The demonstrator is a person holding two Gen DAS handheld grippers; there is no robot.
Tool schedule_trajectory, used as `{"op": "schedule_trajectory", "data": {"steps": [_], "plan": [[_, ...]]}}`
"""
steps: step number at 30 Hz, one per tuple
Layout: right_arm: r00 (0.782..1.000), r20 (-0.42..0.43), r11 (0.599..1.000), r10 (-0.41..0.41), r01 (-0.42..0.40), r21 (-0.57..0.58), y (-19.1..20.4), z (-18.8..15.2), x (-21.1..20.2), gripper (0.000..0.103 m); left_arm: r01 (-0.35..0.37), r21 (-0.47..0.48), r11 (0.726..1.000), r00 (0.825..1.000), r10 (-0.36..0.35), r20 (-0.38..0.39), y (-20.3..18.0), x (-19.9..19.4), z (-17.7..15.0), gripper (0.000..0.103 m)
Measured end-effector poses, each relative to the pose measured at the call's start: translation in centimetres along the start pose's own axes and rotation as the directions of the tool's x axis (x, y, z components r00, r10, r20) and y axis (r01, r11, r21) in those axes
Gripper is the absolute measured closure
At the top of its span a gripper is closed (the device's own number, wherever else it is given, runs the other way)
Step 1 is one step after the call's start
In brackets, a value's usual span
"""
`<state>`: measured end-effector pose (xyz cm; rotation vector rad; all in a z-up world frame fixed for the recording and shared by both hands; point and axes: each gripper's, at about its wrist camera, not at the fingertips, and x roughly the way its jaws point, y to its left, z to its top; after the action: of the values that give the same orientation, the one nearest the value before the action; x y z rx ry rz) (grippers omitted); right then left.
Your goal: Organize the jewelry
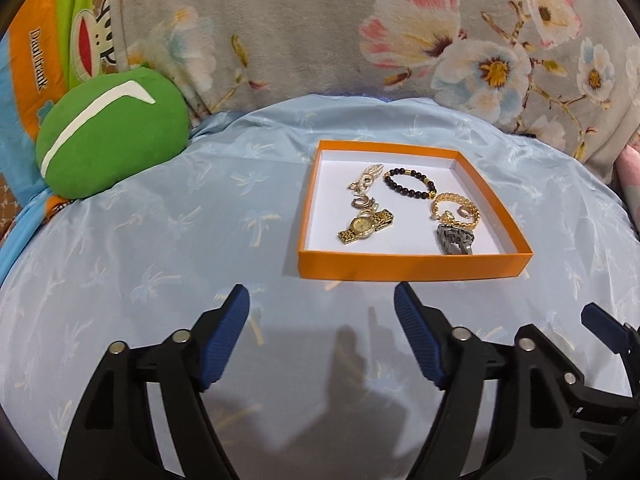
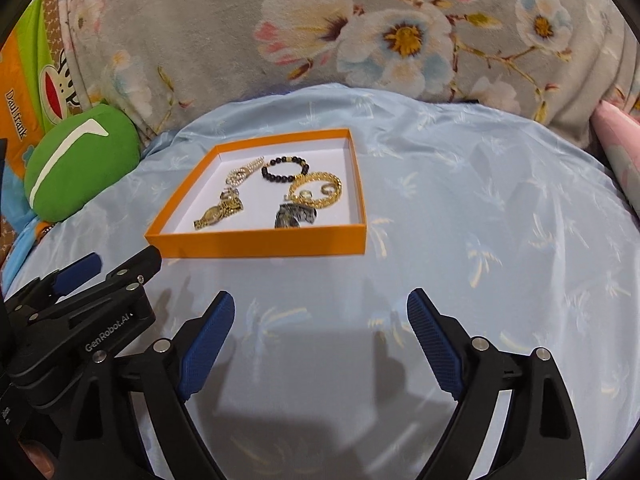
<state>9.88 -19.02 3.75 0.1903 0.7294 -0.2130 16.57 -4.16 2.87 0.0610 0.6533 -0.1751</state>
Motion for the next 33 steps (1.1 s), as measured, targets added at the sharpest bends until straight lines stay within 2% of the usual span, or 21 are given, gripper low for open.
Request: {"op": "schedule_trajectory", "data": {"steps": [3, 7, 10, 33], "plan": [[1.000, -0.017, 1.000, -0.026, 0.026, -0.003, 0.1, -0.2, 0.1, 0.017, -0.032, -0.002, 0.999, 0.999, 0.032, -0.007, 0.1, -0.2, -0.3, 0.024], [0.997, -0.072, 0.999, -0.041, 0.041, -0.004, 0.1, -0.2, 1.2, 0.017, -0.058, 0.011, 0.998, 0.996, 0.059, -0.062, -0.1, 0.9, -0.3, 0.024], [0.996, -0.077, 0.999, -0.044, 0.044, -0.003, 0.0, -0.3, 1.3, 0.017, -0.076, 0.022, 0.997, 0.995, 0.077, -0.070, -0.2, 1.2, -0.3, 0.024], [0.995, -0.090, 0.999, -0.041, 0.041, -0.004, 0.2, -0.3, 1.5, 0.017, -0.099, 0.033, 0.995, 0.991, 0.101, -0.093, -0.4, 1.6, -0.3, 0.024]]}}
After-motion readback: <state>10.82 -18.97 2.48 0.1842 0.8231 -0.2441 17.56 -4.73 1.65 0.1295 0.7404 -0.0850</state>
